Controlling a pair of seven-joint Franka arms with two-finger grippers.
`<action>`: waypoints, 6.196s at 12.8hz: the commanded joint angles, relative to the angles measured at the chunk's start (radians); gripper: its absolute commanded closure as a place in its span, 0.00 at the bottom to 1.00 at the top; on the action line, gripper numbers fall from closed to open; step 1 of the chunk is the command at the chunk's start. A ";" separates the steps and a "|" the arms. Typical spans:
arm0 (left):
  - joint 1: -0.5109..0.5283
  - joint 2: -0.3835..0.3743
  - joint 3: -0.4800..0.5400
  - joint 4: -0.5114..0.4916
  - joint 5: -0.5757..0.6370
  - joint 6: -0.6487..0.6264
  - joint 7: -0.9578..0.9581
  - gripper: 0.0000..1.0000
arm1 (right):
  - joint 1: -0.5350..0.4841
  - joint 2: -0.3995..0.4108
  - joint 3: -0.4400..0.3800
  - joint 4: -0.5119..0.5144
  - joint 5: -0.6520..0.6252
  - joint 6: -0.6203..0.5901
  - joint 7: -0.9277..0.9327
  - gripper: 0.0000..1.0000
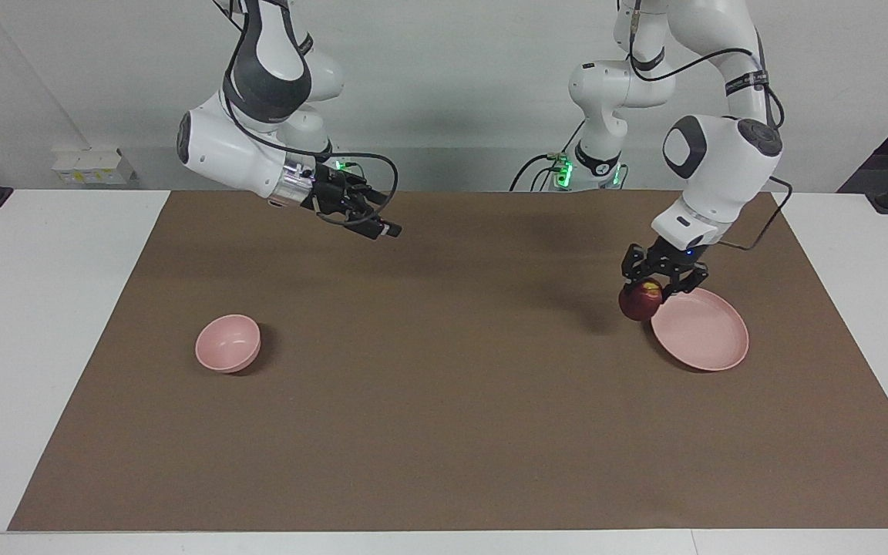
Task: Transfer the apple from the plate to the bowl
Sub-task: 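Grasp the apple with the left gripper while the right gripper approaches, then carry the apple toward the right gripper while the right gripper opens, then close the right gripper on the apple and open the left gripper, then carry the apple to the bowl while the left gripper withdraws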
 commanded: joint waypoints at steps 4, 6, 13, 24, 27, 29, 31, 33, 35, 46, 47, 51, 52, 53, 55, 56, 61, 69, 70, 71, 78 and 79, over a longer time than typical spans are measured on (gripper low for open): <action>-0.010 -0.045 -0.063 -0.009 -0.402 -0.055 0.055 1.00 | 0.056 0.007 0.004 -0.015 0.025 0.083 0.045 0.00; -0.012 -0.057 -0.102 -0.014 -0.522 -0.052 0.055 1.00 | 0.082 0.015 0.004 -0.025 0.052 0.145 0.049 0.00; -0.012 -0.068 -0.250 -0.019 -0.818 0.094 0.055 1.00 | 0.194 0.117 0.008 -0.022 0.267 0.388 0.005 0.00; -0.013 -0.082 -0.382 -0.029 -0.895 0.192 -0.006 1.00 | 0.275 0.167 0.008 0.008 0.471 0.436 -0.092 0.00; -0.013 -0.082 -0.386 -0.028 -0.895 0.179 -0.022 1.00 | 0.292 0.168 0.008 0.008 0.462 0.480 -0.105 0.37; -0.010 -0.086 -0.385 -0.026 -0.895 0.137 -0.026 1.00 | 0.297 0.170 0.008 0.012 0.457 0.480 -0.099 1.00; 0.000 -0.090 -0.380 -0.023 -0.895 0.087 -0.036 0.96 | 0.300 0.170 0.008 0.012 0.453 0.480 -0.101 1.00; 0.002 -0.090 -0.379 -0.022 -0.895 0.077 -0.036 0.72 | 0.298 0.171 0.008 0.012 0.453 0.480 -0.104 1.00; 0.005 -0.090 -0.377 -0.016 -0.895 0.077 -0.040 0.04 | 0.292 0.171 0.008 0.012 0.453 0.477 -0.108 1.00; 0.007 -0.082 -0.252 -0.016 -0.525 0.028 -0.126 0.00 | 0.214 0.130 0.001 0.015 0.315 0.448 -0.110 1.00; 0.007 -0.077 -0.213 -0.010 -0.411 -0.020 -0.125 0.00 | 0.211 0.119 0.000 0.015 0.295 0.445 -0.105 1.00; 0.007 -0.067 -0.080 0.001 -0.095 -0.064 -0.125 0.00 | 0.137 0.102 -0.003 0.053 0.168 0.344 -0.098 1.00; 0.005 -0.067 -0.043 0.007 -0.050 -0.067 -0.125 0.00 | 0.113 0.102 -0.005 0.075 0.126 0.297 -0.098 1.00; 0.008 -0.047 -0.031 0.044 0.032 -0.070 -0.125 0.00 | 0.096 0.101 -0.005 0.093 0.067 0.263 -0.099 1.00; 0.004 -0.018 0.023 0.180 0.169 -0.164 -0.125 0.00 | 0.065 0.102 -0.003 0.106 -0.019 0.230 -0.110 1.00; 0.007 -0.010 0.029 0.261 0.186 -0.249 -0.125 0.00 | 0.060 0.102 -0.003 0.106 -0.056 0.230 -0.115 1.00; -0.003 -0.005 0.075 0.585 0.315 -0.605 -0.120 0.00 | -0.001 0.114 -0.005 0.109 -0.251 0.230 -0.124 1.00; -0.009 0.029 0.083 0.814 0.355 -0.885 -0.122 0.00 | -0.243 0.122 -0.005 0.095 -0.604 0.232 -0.485 1.00; -0.010 0.024 0.083 0.811 0.354 -0.882 -0.125 0.00 | -0.257 0.139 -0.005 0.098 -0.638 0.259 -0.490 1.00; -0.010 0.027 0.083 0.813 0.355 -0.888 -0.129 0.00 | -0.259 0.174 -0.005 0.097 -0.670 0.323 -0.490 1.00; -0.006 -0.004 0.097 0.752 0.381 -0.871 -0.211 0.00 | -0.320 0.294 -0.005 0.092 -0.790 0.443 -0.486 1.00; 0.002 -0.004 0.097 0.750 0.381 -0.869 -0.212 0.00 | -0.320 0.312 -0.005 0.092 -0.790 0.474 -0.483 1.00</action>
